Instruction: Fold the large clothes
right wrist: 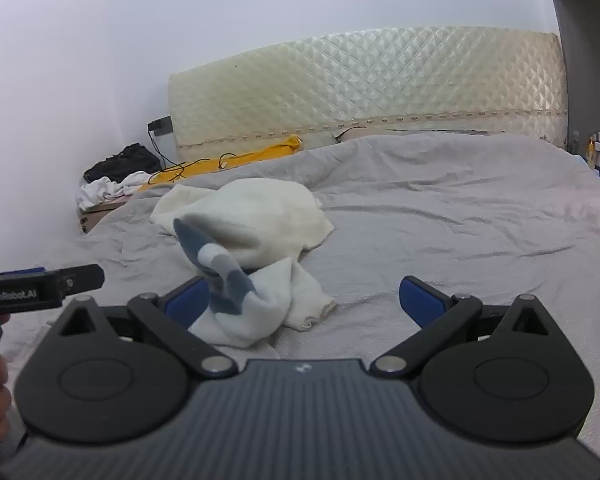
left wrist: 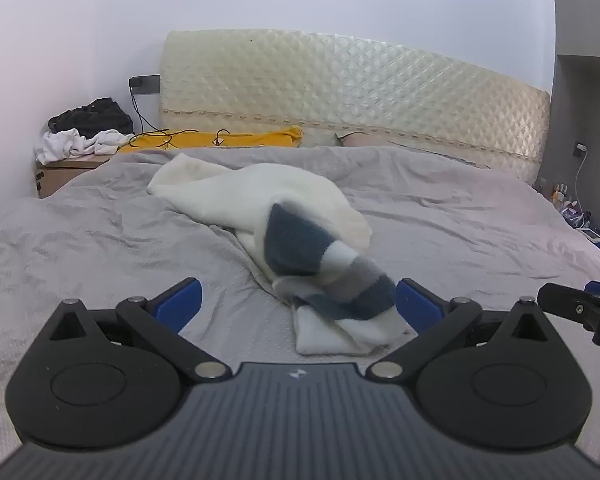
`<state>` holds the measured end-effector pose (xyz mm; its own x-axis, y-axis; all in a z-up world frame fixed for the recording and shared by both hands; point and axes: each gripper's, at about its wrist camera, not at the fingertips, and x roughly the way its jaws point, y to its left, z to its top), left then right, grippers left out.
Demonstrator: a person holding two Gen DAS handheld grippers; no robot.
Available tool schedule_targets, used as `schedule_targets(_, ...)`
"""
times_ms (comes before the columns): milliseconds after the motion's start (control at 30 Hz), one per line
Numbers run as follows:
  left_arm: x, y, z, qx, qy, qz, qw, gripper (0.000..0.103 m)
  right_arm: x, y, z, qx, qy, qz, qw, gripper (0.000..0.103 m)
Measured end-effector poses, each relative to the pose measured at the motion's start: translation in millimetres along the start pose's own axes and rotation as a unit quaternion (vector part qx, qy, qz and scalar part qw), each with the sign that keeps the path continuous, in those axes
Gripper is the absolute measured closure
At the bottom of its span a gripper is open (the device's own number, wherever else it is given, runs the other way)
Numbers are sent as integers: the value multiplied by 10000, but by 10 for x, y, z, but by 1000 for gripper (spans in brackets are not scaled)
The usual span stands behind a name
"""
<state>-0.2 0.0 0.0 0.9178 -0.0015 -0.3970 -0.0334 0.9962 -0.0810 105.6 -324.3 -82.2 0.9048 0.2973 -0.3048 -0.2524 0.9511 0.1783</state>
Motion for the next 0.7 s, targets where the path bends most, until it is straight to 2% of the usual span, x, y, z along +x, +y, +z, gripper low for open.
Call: schedule_targets(700,72,20,-39,8,117,4,9999,0,57,-18,-39,31,64,-52,10000,0)
